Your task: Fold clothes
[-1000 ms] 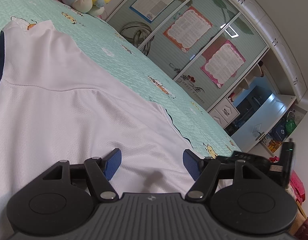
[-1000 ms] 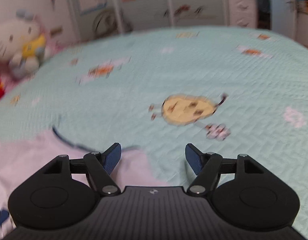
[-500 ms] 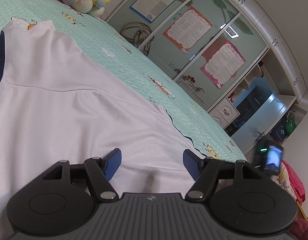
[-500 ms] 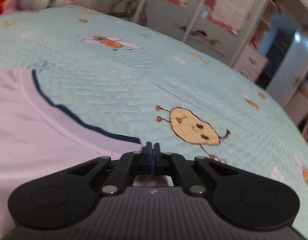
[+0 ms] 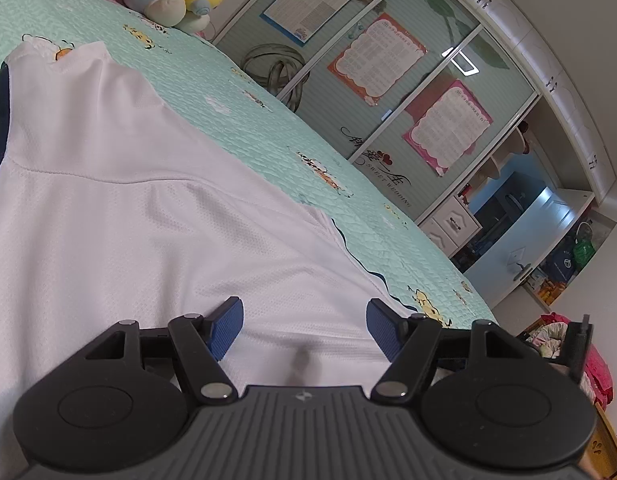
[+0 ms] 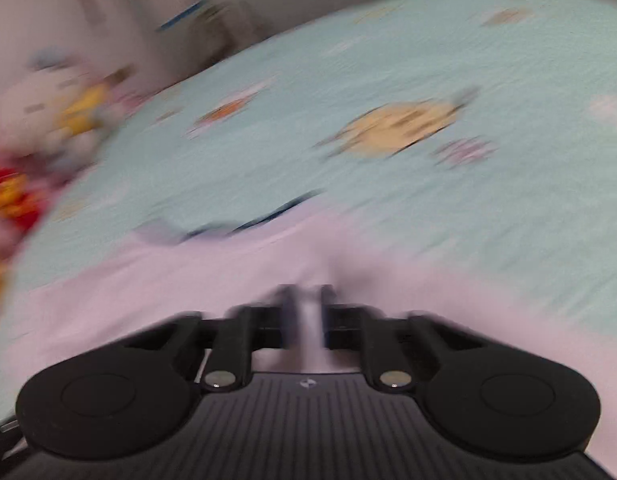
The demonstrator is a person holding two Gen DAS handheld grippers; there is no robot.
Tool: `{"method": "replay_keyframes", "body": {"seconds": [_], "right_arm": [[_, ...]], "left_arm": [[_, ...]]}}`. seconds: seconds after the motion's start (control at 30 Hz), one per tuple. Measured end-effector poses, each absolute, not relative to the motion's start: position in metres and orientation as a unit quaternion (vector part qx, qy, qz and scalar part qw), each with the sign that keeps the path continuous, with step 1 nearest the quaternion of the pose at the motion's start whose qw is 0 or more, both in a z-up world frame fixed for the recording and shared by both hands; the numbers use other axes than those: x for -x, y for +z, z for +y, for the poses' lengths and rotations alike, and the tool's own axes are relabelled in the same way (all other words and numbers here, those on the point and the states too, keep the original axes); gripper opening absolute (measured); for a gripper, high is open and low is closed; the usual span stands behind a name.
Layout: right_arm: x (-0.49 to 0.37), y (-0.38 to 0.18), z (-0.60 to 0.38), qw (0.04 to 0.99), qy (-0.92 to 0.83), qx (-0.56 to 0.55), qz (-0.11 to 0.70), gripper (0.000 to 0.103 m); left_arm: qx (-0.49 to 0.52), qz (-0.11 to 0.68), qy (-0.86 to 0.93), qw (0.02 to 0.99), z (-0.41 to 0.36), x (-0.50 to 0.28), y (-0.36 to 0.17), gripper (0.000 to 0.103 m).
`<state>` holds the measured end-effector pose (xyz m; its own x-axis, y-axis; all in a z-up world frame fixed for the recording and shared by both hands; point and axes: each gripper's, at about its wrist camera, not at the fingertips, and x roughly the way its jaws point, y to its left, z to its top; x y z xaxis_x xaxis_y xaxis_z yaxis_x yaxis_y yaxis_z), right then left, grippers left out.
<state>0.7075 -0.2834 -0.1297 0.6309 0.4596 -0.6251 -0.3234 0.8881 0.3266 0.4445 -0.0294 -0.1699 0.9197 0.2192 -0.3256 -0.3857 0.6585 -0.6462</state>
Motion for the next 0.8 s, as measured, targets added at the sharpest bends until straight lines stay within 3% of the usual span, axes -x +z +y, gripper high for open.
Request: {"method": "replay_keyframes", "body": {"seconds": [0.1,0.13,0.2,0.3,0.33,0.37,0.4,0.53,0.67,0.73,0.8], "right_arm": [[-0.704,-0.124,-0.285,0.930,0.125,-0.077,0.338,0.000],[-0.697,-0.120,-0.281,0.933,0.133,-0.075,0.326,0.006],[-0.679,-0.112,-0.270,0.935,0.172,-0.073,0.300,0.007],[-0.675,-0.114,-0.250,0.891,0.280,-0.095,0.346,0.024],[-0.680,-0.120,-0.242,0.878,0.290,-0.086,0.372,0.023],[-0.687,-0.127,-0.237,0.879,0.281,-0.073,0.377,0.016],[-0.693,-0.129,-0.236,0.894,0.254,-0.064,0.364,0.000],[-0.696,-0.118,-0.221,0.936,0.158,-0.018,0.314,0.004],[-0.669,-0.116,-0.176,0.875,0.326,-0.033,0.357,0.014],[-0.663,-0.119,-0.152,0.828,0.402,-0.047,0.388,0.026],[-0.670,-0.127,-0.131,0.802,0.429,-0.062,0.411,0.024]], "left_arm": [[0.378,0.110,0.168,0.904,-0.029,-0.445,-0.170,0.072],[0.378,0.110,0.168,0.904,-0.029,-0.444,-0.170,0.072],[0.378,0.110,0.168,0.904,-0.028,-0.444,-0.170,0.072],[0.378,0.110,0.168,0.904,-0.028,-0.444,-0.170,0.072],[0.378,0.110,0.168,0.904,-0.028,-0.444,-0.170,0.072],[0.378,0.110,0.168,0.904,-0.029,-0.444,-0.170,0.072],[0.377,0.110,0.168,0.904,-0.029,-0.443,-0.170,0.072],[0.379,0.109,0.168,0.904,-0.029,-0.443,-0.170,0.072],[0.380,0.109,0.168,0.903,-0.029,-0.443,-0.170,0.072],[0.381,0.109,0.168,0.903,-0.030,-0.443,-0.169,0.072],[0.381,0.109,0.168,0.903,-0.030,-0.443,-0.169,0.072]]}}
